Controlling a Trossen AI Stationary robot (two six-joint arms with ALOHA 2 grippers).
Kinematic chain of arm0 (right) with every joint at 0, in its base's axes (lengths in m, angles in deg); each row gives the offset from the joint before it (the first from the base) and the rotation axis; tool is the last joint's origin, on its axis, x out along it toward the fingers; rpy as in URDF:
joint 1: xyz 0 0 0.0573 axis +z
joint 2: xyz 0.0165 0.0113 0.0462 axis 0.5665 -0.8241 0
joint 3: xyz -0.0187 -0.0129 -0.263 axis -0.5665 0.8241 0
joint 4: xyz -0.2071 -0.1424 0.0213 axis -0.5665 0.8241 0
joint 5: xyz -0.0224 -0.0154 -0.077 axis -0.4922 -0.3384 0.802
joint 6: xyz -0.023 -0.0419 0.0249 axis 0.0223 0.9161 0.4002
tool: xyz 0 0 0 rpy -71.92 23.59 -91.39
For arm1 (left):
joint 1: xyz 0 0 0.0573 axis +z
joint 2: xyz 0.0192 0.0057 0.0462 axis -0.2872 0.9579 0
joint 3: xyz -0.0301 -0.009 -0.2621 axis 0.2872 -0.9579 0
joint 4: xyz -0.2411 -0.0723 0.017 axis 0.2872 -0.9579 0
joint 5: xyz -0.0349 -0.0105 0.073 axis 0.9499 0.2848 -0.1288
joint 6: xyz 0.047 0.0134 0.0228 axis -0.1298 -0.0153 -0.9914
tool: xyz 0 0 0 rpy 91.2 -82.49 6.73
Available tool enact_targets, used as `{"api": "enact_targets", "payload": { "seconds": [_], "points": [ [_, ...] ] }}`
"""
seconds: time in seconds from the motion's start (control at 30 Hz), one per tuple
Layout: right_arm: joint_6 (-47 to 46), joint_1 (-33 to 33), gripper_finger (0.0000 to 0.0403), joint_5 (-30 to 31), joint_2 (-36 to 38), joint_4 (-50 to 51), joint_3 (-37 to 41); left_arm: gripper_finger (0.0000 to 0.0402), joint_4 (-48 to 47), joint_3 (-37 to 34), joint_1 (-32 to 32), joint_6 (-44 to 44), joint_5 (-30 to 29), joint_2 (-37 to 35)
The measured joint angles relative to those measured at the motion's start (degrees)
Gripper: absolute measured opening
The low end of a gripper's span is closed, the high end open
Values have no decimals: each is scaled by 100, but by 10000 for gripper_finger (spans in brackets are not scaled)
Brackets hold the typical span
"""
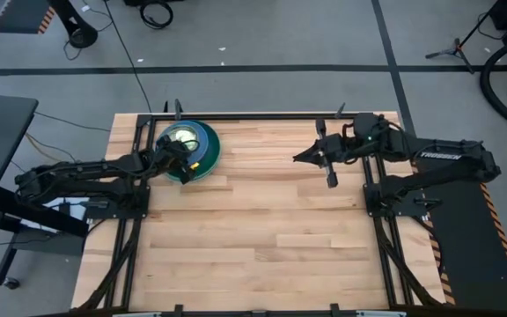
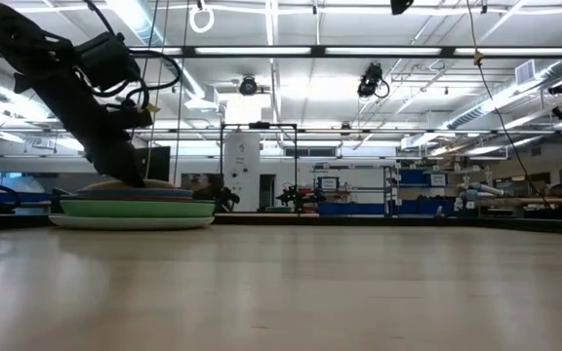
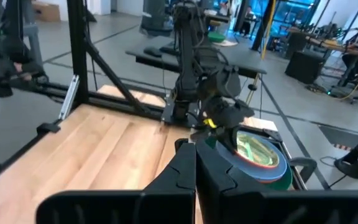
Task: Stack plastic plates
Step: Stack the stacked plates on top of the blue plate, then return to Home Position
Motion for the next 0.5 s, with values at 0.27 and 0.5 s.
{"api": "enact_targets", "payload": {
  "seconds": [0.27,0.5],
  "points": [
    [392,-527,4,-379,-6,-77,0,104,99,23,-252,770,221,0],
    [375,-1713,4,-1917,-62,-170,-103,190,155,590,-258,1225,337,-227]
  ]
}}
